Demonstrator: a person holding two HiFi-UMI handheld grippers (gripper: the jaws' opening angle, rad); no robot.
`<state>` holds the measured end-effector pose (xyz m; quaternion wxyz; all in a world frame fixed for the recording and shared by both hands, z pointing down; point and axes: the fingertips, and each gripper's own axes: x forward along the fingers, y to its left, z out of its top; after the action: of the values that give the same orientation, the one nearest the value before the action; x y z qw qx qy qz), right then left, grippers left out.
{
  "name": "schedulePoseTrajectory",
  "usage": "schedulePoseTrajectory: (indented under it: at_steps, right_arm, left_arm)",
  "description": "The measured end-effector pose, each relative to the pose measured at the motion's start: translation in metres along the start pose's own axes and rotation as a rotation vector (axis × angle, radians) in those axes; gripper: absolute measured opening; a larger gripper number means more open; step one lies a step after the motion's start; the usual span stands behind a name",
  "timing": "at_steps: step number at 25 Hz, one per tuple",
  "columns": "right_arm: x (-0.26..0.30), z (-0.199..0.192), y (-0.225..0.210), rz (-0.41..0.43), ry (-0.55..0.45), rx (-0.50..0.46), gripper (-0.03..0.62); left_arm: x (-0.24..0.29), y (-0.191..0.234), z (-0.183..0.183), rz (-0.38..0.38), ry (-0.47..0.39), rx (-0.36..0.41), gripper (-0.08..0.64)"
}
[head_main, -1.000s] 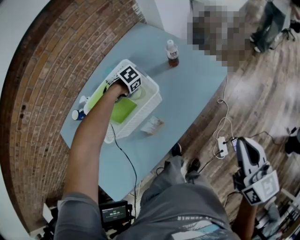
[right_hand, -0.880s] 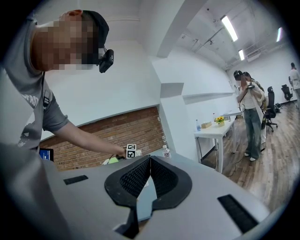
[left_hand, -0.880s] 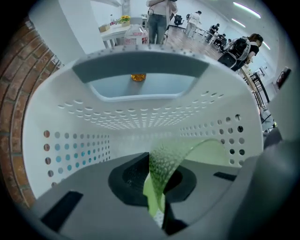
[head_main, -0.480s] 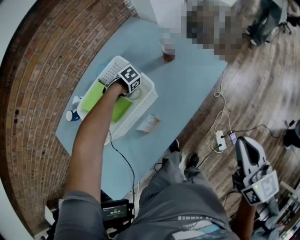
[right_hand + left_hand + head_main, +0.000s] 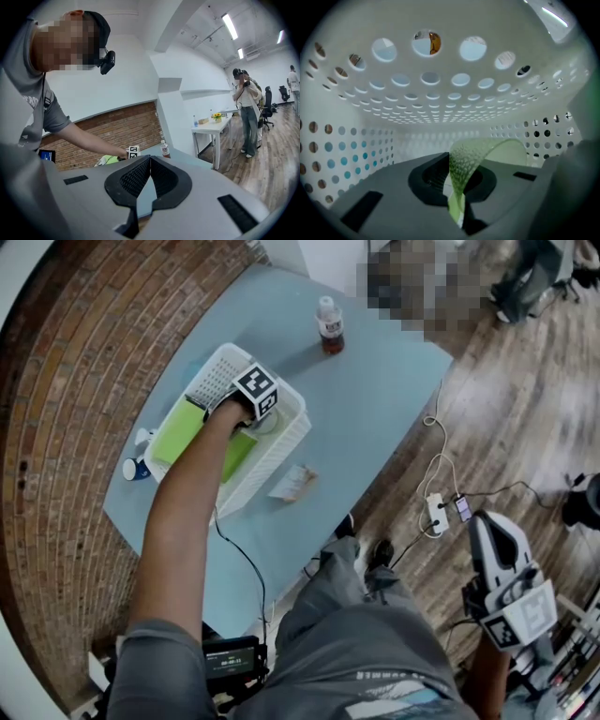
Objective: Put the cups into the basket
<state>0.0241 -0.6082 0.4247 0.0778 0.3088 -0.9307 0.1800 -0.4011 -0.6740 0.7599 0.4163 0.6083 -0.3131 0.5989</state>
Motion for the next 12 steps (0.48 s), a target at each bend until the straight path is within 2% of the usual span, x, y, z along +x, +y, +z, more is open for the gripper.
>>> schedulePoseTrajectory:
  at_steps: [6, 9, 12]
  right_arm:
    - [0.004, -0.004, 0.003, -0.003, 0.014, -0.008, 0.011]
    - [0.005, -0.007, 0.004, 0.001, 0.021, -0.007, 0.011]
    - [0.004, -0.01, 0.005, 0.008, 0.027, 0.0, 0.011]
  left_arm:
    - [0.009, -0.002, 0.003, -0.031, -0.025, -0.016, 0.014]
    - [0.014, -0.006, 0.003, -0.06, -0.063, -0.048, 0.014]
    - [0.017, -0.004, 0.002, -0.057, -0.096, -0.064, 0.014]
